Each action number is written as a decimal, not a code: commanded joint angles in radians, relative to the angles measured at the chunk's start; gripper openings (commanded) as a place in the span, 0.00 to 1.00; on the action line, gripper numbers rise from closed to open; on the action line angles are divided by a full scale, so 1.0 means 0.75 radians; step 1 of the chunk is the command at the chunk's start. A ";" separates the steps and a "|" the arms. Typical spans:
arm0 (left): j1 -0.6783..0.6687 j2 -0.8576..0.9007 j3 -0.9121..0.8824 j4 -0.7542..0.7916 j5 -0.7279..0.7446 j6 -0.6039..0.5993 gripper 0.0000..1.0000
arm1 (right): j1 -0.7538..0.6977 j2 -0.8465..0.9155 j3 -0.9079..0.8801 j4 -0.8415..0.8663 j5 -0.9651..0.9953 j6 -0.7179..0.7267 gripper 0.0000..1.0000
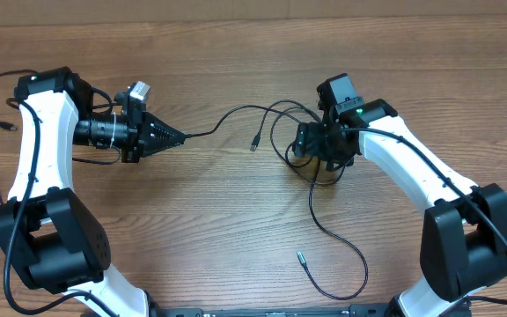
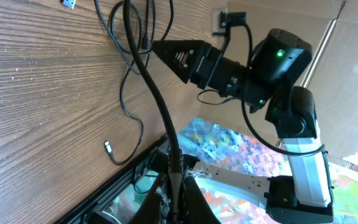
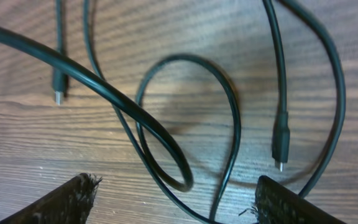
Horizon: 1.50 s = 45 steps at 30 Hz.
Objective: Untangle cables
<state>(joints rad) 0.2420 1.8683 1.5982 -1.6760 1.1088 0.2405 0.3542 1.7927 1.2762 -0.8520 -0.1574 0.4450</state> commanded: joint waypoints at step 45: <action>-0.001 0.010 0.030 0.053 0.067 -0.016 0.04 | 0.057 0.004 -0.238 0.447 0.013 0.250 0.04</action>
<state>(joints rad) 0.2420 1.8683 1.5982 -1.6436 1.1503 0.2356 0.3943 1.7931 1.1030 -0.5194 -0.1528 0.6319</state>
